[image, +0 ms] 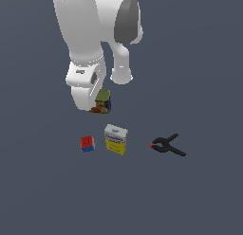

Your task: Pick up a designated object from a clutter of objects.

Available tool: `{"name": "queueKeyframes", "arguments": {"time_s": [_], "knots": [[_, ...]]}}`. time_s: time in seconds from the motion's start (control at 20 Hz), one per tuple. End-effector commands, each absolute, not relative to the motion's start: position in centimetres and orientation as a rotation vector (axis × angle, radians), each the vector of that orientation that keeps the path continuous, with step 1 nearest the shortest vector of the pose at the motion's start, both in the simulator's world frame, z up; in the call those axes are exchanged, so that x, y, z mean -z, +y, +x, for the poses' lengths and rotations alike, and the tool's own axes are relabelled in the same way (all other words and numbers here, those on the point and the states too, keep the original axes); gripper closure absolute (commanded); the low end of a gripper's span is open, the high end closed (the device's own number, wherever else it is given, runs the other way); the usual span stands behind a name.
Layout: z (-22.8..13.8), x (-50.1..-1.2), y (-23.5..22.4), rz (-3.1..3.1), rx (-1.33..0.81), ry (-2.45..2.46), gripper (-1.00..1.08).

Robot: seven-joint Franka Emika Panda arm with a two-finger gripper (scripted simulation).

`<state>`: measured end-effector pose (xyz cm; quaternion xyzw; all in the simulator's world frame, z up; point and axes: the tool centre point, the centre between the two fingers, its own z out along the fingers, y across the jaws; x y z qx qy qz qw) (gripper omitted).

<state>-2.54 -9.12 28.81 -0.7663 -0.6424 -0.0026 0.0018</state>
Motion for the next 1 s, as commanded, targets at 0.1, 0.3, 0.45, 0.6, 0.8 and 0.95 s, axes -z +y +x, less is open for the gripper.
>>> {"name": "queueKeyframes", "arguments": {"time_s": [0.1, 0.3, 0.45, 0.6, 0.8, 0.95], "knots": [[-2.6, -32.7, -13.7, -2.406, 0.008, -2.018, 1.08], [-2.5, -35.6, -17.3, -2.407, 0.004, -2.018, 1.08], [-2.4, -37.3, -19.4, -2.407, 0.002, -2.018, 1.08], [-2.3, -38.6, -20.9, -2.407, 0.001, -2.018, 1.08], [-2.2, -39.7, -22.4, -2.407, 0.000, -2.019, 1.08], [-2.1, -40.2, -23.0, -2.407, 0.000, -2.019, 1.08]]}}
